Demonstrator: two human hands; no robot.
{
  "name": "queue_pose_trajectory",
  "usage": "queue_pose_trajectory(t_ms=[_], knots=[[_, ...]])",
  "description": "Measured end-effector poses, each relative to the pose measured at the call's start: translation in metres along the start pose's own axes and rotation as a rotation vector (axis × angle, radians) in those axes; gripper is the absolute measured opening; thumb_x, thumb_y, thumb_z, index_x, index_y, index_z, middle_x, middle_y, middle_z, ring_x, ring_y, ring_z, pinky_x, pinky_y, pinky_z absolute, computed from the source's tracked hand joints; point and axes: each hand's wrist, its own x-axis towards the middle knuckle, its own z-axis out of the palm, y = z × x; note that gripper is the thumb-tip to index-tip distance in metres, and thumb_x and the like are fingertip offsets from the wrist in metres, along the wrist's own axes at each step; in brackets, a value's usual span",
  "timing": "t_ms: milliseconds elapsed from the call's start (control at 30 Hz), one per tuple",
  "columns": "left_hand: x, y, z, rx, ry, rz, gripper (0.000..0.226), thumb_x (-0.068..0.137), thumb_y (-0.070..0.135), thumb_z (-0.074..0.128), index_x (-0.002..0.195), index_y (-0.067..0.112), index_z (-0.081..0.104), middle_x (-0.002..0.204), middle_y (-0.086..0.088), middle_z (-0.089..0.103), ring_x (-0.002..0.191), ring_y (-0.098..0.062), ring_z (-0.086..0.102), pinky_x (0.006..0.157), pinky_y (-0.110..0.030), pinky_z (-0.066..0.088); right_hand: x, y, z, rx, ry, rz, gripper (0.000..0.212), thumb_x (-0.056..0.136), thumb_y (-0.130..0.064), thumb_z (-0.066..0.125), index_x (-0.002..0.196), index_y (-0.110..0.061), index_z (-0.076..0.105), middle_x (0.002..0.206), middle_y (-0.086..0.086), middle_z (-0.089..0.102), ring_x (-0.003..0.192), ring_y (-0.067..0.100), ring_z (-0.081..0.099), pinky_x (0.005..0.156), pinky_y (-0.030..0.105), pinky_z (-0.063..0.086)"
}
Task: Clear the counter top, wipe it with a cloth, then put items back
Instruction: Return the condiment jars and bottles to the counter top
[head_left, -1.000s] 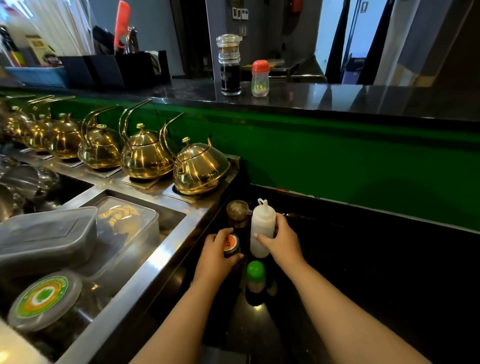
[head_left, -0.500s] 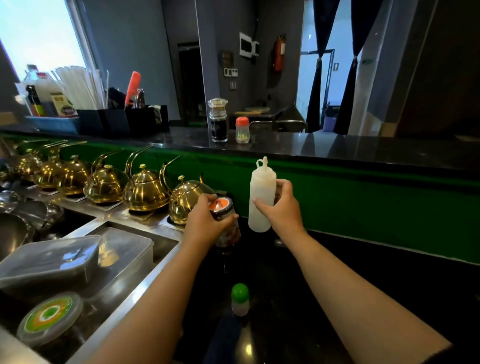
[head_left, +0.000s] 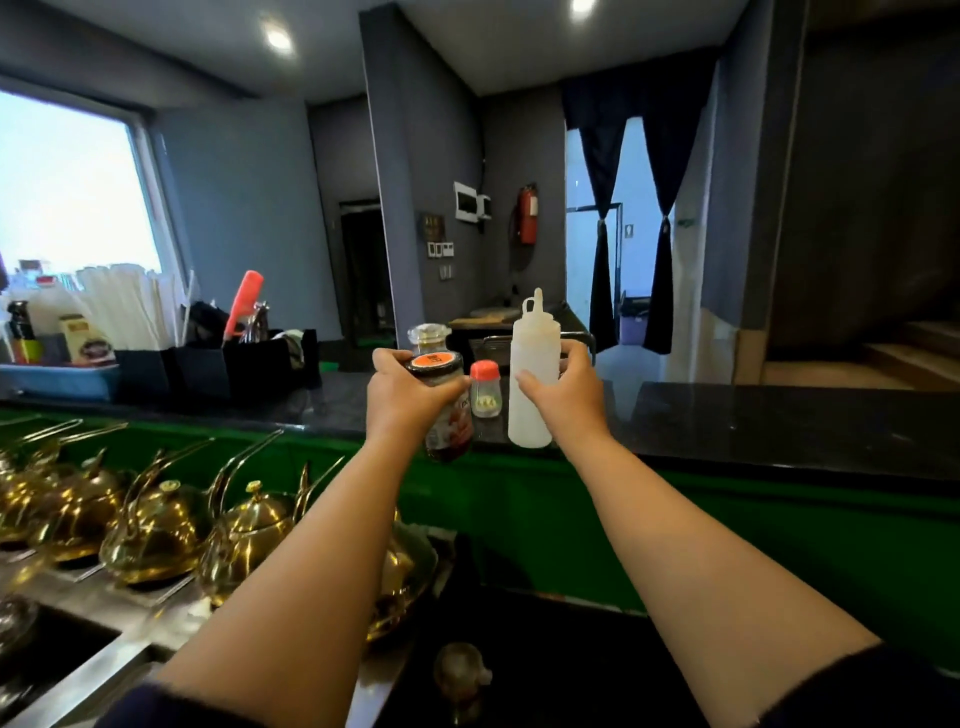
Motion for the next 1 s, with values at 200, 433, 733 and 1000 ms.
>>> queue_pose_trajectory(t_ms=[200,433,733,1000], knots=[[0.047,-0.010,0.032,-0.054,-0.017,0.024,0.077,0.061,0.038,0.088,0.120,0.012,0.046,0.119,-0.006,0.060,0.111,-0.021,0.059,0.083,-0.029,0.049,0.044,0.024,0.023,-0.047,0.025,-0.002,0.052,0.084,-0.026,0.071,0.127,-0.015,0.044,0.121,0.005,0.055,0.100,0.019,0.054,0.076,0.031,0.043],[0.065,-0.018,0.071,-0.095,-0.071,0.066,0.075,0.065,0.037,0.086,0.126,0.013,0.048,0.122,-0.004,0.059,0.111,-0.018,0.057,0.078,-0.023,0.046,0.074,0.051,0.024,-0.105,0.077,0.017,0.054,0.086,-0.030,0.067,0.132,-0.016,0.044,0.123,0.004,0.057,0.096,0.015,0.050,0.075,0.031,0.042],[0.062,-0.009,0.119,-0.129,-0.146,0.114,0.078,0.065,0.039,0.086,0.129,0.015,0.047,0.121,-0.003,0.060,0.106,-0.012,0.056,0.079,-0.022,0.046,0.083,0.066,-0.001,-0.190,0.024,0.079,0.069,0.081,-0.027,0.075,0.138,-0.020,0.036,0.131,0.009,0.053,0.115,0.029,0.055,0.081,0.035,0.046],[0.043,-0.025,0.133,0.004,-0.125,0.167,0.106,0.070,0.047,0.079,0.152,0.028,0.015,0.136,-0.006,0.037,0.122,-0.019,0.043,0.100,-0.033,0.040,0.071,0.081,-0.005,-0.233,-0.039,0.206,0.066,0.081,-0.021,0.077,0.135,-0.015,0.039,0.133,0.011,0.055,0.121,0.031,0.054,0.096,0.045,0.048]])
